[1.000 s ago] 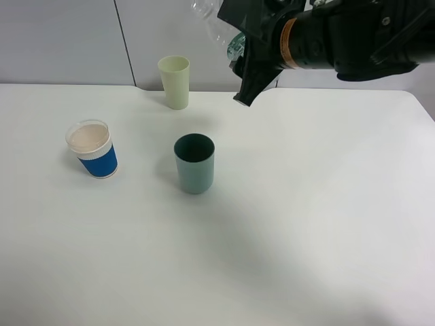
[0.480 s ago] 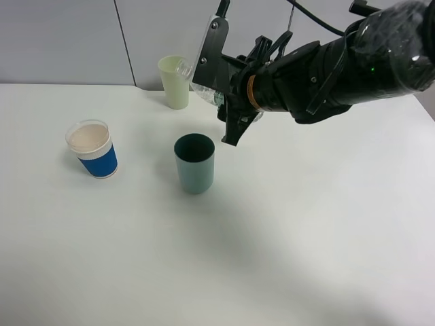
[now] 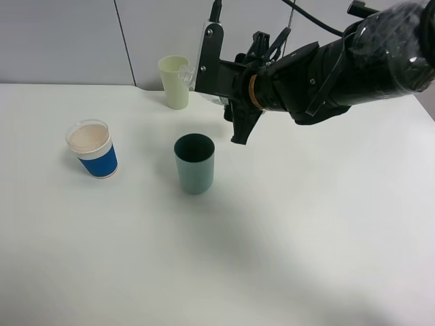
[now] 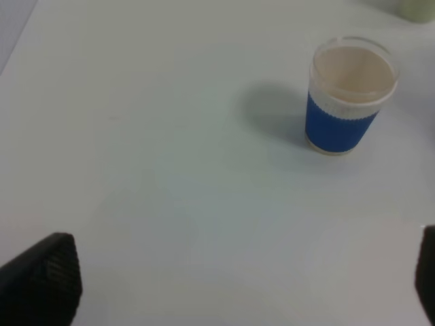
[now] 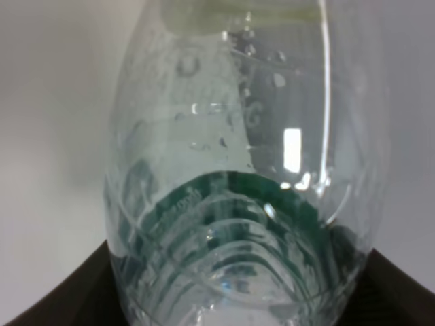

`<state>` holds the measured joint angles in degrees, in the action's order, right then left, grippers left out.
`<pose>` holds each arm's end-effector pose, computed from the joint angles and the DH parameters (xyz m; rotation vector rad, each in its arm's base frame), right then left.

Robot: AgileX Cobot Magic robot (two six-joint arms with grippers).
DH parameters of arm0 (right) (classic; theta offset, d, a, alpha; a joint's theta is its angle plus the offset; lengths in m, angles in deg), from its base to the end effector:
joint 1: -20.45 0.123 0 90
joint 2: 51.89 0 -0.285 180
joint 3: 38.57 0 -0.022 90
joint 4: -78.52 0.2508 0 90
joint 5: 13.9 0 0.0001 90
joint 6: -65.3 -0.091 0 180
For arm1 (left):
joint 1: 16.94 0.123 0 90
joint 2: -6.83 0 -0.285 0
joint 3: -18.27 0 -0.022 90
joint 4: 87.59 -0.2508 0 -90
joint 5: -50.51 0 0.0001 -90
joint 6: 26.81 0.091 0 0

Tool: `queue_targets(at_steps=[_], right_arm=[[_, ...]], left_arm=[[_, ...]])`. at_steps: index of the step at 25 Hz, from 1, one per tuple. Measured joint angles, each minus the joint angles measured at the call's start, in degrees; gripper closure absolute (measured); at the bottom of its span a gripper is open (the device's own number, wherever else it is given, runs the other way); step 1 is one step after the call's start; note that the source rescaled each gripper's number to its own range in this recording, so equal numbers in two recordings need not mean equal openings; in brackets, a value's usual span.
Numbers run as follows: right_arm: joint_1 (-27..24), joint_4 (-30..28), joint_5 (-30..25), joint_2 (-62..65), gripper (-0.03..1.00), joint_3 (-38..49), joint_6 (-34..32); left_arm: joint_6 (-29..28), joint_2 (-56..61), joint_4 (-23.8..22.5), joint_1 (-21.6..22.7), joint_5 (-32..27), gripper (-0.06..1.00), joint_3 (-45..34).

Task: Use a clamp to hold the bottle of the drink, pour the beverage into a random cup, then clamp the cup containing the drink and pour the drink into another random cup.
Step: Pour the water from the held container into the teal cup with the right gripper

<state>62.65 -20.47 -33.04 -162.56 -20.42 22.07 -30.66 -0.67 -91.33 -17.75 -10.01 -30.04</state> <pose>0.3011 0.2331 0.1993 -1.5378 1.5724 -0.4996 -0.0060 0.0053 0.2790 -0.0570 2.0279 0.0266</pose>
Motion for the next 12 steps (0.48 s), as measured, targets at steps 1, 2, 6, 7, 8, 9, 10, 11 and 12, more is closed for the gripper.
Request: queue_targets(at_steps=[1,2,6,7,8,9,10,11,12], right_arm=[[0.0,0.0,-0.2,0.0,0.97,0.0,0.3],[0.0,0.0,-0.2,0.0,0.97,0.0,0.5],[0.0,0.0,-0.2,0.0,0.97,0.0,1.4],[0.0,0.0,-0.2,0.0,0.97,0.0,1.9],[0.0,0.0,-0.2,0.0,0.97,0.0,2.4],[0.0,0.0,-0.2,0.0,0.97,0.0,2.8],[0.0,0.0,-0.1,0.0,0.97,0.0,3.0],[0.0,0.0,0.1,0.0,0.97,0.0,3.0],[0.0,0.0,0.2,0.0,0.97,0.1,3.1]], left_arm=[[0.0,0.0,0.0,0.0,0.0,-0.06,0.0],[0.0,0.0,0.0,0.0,0.0,-0.06,0.0],[0.0,0.0,0.0,0.0,0.0,-0.06,0.0],[0.0,0.0,0.0,0.0,0.0,-0.06,0.0],[0.0,0.0,0.0,0.0,0.0,-0.06,0.0],[0.0,0.0,0.0,0.0,0.0,-0.06,0.0],[0.0,0.0,0.0,0.0,0.0,-0.06,0.0],[0.0,0.0,0.0,0.0,0.0,-0.06,0.0],[0.0,0.0,0.0,0.0,0.0,-0.06,0.0]])
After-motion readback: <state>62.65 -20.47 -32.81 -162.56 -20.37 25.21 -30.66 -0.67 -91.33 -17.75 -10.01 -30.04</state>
